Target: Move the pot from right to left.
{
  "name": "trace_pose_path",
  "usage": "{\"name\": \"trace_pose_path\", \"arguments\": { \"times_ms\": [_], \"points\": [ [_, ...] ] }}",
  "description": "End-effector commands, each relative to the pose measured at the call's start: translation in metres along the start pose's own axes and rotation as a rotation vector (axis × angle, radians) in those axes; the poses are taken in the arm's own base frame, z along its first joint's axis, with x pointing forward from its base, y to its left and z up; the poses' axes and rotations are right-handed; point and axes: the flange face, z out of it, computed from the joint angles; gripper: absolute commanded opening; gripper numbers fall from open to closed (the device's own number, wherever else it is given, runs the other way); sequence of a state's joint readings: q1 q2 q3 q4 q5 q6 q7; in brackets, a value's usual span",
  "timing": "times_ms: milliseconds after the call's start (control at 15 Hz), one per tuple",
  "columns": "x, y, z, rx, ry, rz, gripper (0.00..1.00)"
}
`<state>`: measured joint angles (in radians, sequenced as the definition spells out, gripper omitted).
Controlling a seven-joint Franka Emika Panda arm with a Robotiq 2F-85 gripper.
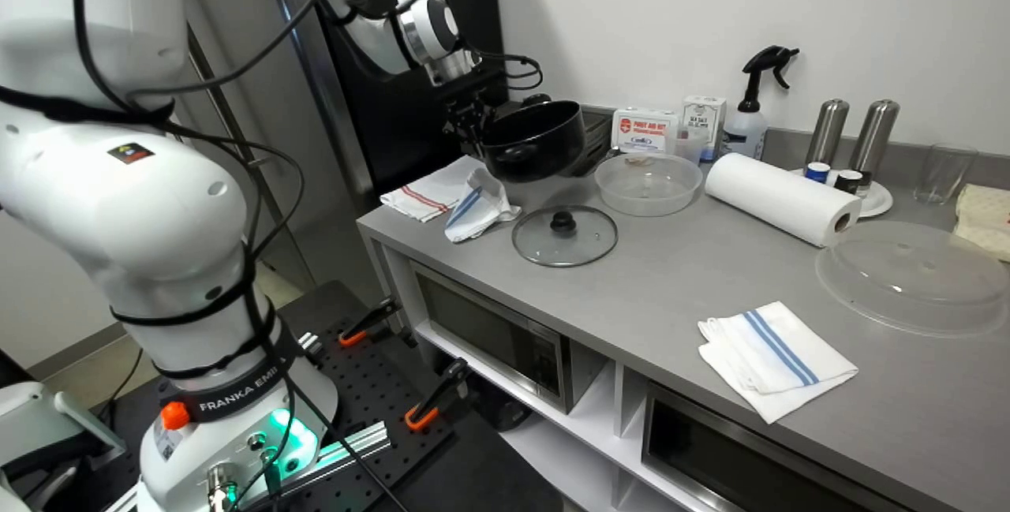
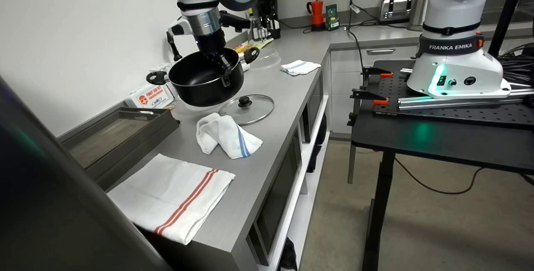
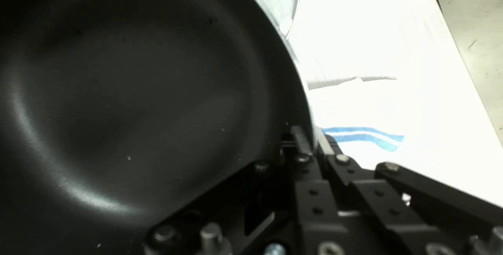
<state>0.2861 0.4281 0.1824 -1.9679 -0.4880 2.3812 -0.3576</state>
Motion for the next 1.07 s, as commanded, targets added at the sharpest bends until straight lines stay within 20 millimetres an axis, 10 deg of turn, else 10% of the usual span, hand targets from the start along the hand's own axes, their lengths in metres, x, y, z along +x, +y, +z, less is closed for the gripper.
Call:
{"name": "trace_pose_path", "arguments": {
  "times_ms": [0,1000],
  "points": [
    [0.007,-0.019,-0.033,-0.052,-0.001,-0.078,0.01],
    [0.051,-0.098,-0.05,0.018,0.07,-0.343,0.01]
  ]
}}
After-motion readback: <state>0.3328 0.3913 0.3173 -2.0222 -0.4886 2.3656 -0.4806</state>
